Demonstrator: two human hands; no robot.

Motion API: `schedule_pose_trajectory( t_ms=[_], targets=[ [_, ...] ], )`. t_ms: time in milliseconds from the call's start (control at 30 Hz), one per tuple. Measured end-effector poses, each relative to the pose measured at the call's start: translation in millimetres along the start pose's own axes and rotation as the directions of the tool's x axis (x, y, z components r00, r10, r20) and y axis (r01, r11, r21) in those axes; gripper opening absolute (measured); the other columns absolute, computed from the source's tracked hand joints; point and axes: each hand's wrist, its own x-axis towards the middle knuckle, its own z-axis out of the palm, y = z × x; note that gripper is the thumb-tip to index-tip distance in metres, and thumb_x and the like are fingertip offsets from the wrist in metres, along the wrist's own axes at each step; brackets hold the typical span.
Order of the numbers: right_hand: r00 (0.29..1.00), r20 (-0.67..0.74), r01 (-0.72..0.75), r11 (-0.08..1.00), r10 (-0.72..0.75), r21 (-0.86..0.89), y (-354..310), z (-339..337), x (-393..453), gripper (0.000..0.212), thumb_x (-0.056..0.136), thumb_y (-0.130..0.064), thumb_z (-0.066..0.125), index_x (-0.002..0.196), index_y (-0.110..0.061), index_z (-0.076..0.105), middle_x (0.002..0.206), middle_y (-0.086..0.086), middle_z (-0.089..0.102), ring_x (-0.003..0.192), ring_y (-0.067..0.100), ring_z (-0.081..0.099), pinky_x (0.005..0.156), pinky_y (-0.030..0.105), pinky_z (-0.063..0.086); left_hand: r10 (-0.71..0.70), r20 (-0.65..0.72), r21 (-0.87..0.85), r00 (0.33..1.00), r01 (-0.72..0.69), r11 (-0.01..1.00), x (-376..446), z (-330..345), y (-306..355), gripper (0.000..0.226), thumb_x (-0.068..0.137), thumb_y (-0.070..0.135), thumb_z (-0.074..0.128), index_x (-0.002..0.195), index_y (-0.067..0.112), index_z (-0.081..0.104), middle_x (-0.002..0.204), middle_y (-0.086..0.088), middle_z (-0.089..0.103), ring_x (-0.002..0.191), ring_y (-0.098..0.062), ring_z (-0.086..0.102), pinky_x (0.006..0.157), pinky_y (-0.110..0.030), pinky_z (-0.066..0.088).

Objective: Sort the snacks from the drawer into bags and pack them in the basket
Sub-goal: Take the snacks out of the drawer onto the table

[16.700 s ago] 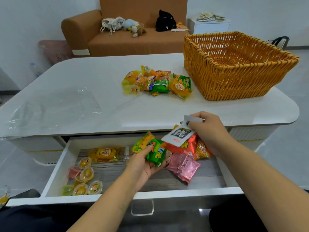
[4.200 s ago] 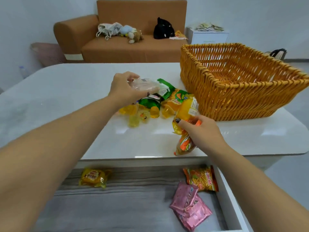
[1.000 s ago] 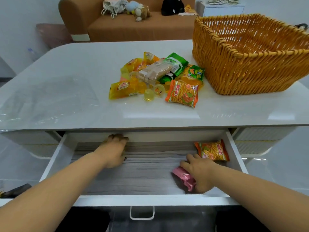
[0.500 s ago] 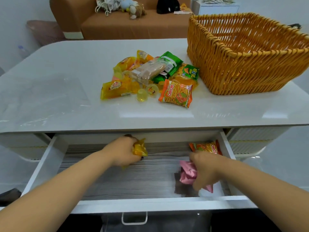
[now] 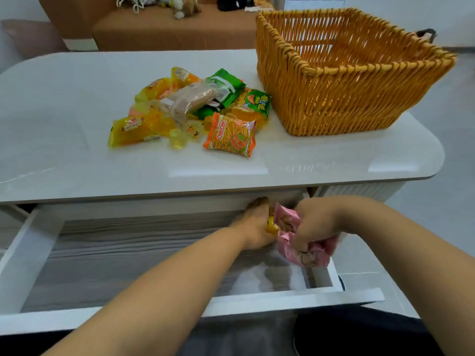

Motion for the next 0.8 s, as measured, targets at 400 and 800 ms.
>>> schedule_pose_trajectory(
  t_ms=[400, 800],
  targets=[
    [0.997, 0.047, -0.062, 0.996, 0.059, 0.064, 24.9, -16.7, -2.1, 0.030, 0.080, -0.004, 0.065, 0.108, 0.004, 0.059, 0.096, 0.021, 0.069, 0.081, 0.032, 0.073, 0.068, 0.037, 0.061, -0.076, -0.062, 0.036, 0.995, 0.078, 0.996, -19.5, -4.7, -9.5, 0.056, 0.068, 0.037, 0.075, 0.116, 0.024, 0.051, 0.109, -0.002, 0.067, 0.099, -0.024, 0.064, 0.080, -0.036, 0.055],
    [0.925, -0.215, 0.376, 0.667, -0.314, 0.643, -28.7, -61.0, -16.0, 0.019, 0.084, 0.012, 0.055, 0.101, 0.004, 0.061, 0.087, 0.020, 0.072, 0.073, 0.026, 0.070, 0.061, 0.032, 0.060, -0.038, -0.307, -0.057, 0.951, 0.022, 0.998, -136.6, -136.6, -16.8, 0.048, 0.067, 0.044, 0.082, 0.106, 0.041, 0.054, 0.094, 0.017, 0.063, 0.080, 0.000, 0.063, 0.067, -0.016, 0.053]
  ],
)
